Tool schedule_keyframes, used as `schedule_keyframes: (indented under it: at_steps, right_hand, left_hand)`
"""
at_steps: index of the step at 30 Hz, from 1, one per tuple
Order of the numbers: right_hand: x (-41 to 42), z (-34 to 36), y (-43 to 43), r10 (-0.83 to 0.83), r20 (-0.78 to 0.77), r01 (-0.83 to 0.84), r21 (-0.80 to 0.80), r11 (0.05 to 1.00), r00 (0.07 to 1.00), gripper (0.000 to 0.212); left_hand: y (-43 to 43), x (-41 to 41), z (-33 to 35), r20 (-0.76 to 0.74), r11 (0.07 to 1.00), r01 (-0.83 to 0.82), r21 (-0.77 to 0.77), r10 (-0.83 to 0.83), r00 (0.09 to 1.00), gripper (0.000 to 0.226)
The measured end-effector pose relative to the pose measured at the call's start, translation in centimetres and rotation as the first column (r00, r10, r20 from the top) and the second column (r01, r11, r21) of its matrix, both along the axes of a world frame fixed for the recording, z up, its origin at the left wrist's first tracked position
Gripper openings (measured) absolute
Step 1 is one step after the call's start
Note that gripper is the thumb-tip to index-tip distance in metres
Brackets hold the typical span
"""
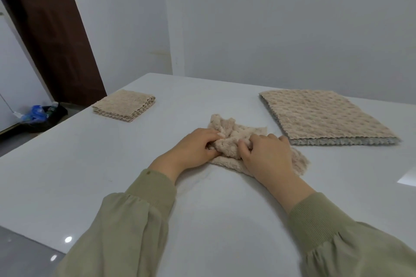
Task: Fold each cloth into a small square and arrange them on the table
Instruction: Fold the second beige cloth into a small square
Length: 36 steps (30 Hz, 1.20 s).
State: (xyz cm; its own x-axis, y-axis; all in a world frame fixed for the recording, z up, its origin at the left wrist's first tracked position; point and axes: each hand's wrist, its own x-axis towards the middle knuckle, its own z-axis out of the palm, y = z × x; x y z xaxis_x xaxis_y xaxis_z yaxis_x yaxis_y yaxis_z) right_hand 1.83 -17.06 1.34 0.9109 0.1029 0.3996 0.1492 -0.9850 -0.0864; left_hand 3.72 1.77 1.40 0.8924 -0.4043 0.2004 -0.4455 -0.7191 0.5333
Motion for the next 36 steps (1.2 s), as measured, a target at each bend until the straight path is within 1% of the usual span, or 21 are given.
schedule_keyframes:
  at_steps: [3, 4, 6, 8, 10, 11, 12, 13, 14, 16, 18, 21, 22, 24, 26, 28, 30, 32, 34, 35, 36]
  right_hand:
    - [0.6, 0.0, 0.5, 0.018, 0.029, -0.018, -0.023, 1.000, 0.999, 0.066]
    - [1.0, 0.0, 0.6, 0.061, 0.033, -0.061, -0.002, 0.998, 0.998, 0.072]
    - [1.4, 0.2, 1.0, 0.160, 0.011, -0.160, 0.077, 0.984, 0.987, 0.078]
    - [1.7, 0.4, 1.4, 0.253, -0.070, -0.240, 0.161, 0.957, 0.965, 0.077]
    - [1.9, 0.2, 1.8, 0.308, -0.201, -0.276, 0.172, 0.946, 0.930, 0.070]
    - [2.0, 0.1, 2.0, 0.310, -0.275, -0.284, 0.131, 0.950, 0.910, 0.069]
    - [2.1, -0.1, 2.0, 0.298, -0.335, -0.288, 0.080, 0.954, 0.894, 0.070]
    - [2.3, -0.3, 2.0, 0.285, -0.368, -0.290, 0.044, 0.956, 0.885, 0.071]
    - [2.3, -0.4, 2.0, 0.279, -0.376, -0.290, 0.028, 0.957, 0.884, 0.072]
    - [2.4, -0.6, 2.0, 0.280, -0.356, -0.289, 0.028, 0.957, 0.892, 0.072]
    - [2.2, -0.6, 2.0, 0.279, -0.334, -0.288, 0.024, 0.957, 0.900, 0.074]
    - [2.1, -0.6, 2.1, 0.269, -0.334, -0.278, 0.021, 0.960, 0.904, 0.073]
    - [2.0, -0.6, 2.1, 0.269, -0.331, -0.278, 0.020, 0.960, 0.905, 0.072]
    - [1.9, -0.5, 2.1, 0.274, -0.319, -0.282, 0.023, 0.959, 0.907, 0.070]
    - [1.8, -0.4, 2.0, 0.275, -0.310, -0.281, 0.027, 0.959, 0.910, 0.066]
    - [1.7, -0.3, 2.0, 0.280, -0.297, -0.284, 0.029, 0.958, 0.913, 0.064]
    - [1.6, -0.3, 1.9, 0.280, -0.293, -0.284, 0.031, 0.958, 0.914, 0.063]
    - [1.6, -0.4, 2.0, 0.280, -0.294, -0.284, 0.028, 0.958, 0.914, 0.062]
    - [1.6, -0.4, 2.0, 0.277, -0.295, -0.282, 0.028, 0.959, 0.914, 0.062]
    - [1.6, -0.4, 2.0, 0.270, -0.297, -0.275, 0.026, 0.961, 0.916, 0.063]
    - [1.6, -0.4, 2.0, 0.255, -0.298, -0.261, 0.020, 0.965, 0.920, 0.064]
  left_hand:
    - [0.3, -0.1, 0.3, -0.015, 0.999, -0.005, -0.039, 0.005, 1.000, 0.019]
    - [0.4, -0.2, 0.5, -0.063, 0.998, -0.026, -0.057, 0.022, 0.998, 0.021]
    - [1.0, -0.3, 1.1, -0.257, 0.977, -0.070, -0.202, 0.016, 0.966, 0.028]
    - [1.8, -0.1, 1.6, -0.377, 0.890, -0.155, -0.428, -0.020, 0.926, 0.026]
    - [2.4, 0.5, 1.4, -0.406, 0.765, -0.344, -0.545, 0.118, 0.906, 0.029]
    - [2.5, 0.9, 1.1, -0.381, 0.736, -0.432, -0.521, 0.252, 0.890, 0.030]
    - [2.7, 1.4, 0.7, -0.314, 0.748, -0.494, -0.443, 0.386, 0.867, 0.031]
    - [2.7, 1.8, 0.3, -0.229, 0.782, -0.530, -0.329, 0.479, 0.848, 0.032]
    - [2.8, 2.1, -0.2, -0.153, 0.813, -0.539, -0.221, 0.517, 0.842, 0.032]
    - [2.8, 2.7, -0.8, -0.064, 0.865, -0.501, -0.043, 0.498, 0.865, 0.034]
    - [2.3, 2.8, -0.9, -0.043, 0.870, -0.485, 0.085, 0.490, 0.871, 0.039]
    - [1.7, 2.7, -0.6, -0.067, 0.872, -0.484, 0.072, 0.488, 0.870, 0.035]
    - [1.5, 2.5, -0.5, -0.088, 0.881, -0.472, 0.044, 0.474, 0.876, 0.031]
    - [1.3, 2.1, -0.1, -0.173, 0.886, -0.453, -0.097, 0.433, 0.885, 0.015]
    - [1.2, 1.8, 0.2, -0.207, 0.847, -0.465, -0.258, 0.422, 0.883, 0.012]
    - [1.3, 1.6, 0.7, -0.178, 0.794, -0.504, -0.339, 0.472, 0.863, 0.013]
    - [1.3, 1.7, 0.9, -0.206, 0.741, -0.544, -0.393, 0.505, 0.838, 0.013]
    - [1.5, 1.9, 0.9, -0.306, 0.656, -0.575, -0.489, 0.489, 0.817, 0.013]
    - [1.9, 1.9, 0.9, -0.396, 0.517, -0.600, -0.611, 0.457, 0.797, 0.015]
    - [2.2, 1.9, 0.9, -0.399, 0.468, -0.605, -0.644, 0.469, 0.788, 0.017]
    - [2.5, 1.7, 0.9, -0.373, 0.455, -0.613, -0.646, 0.512, 0.774, 0.018]
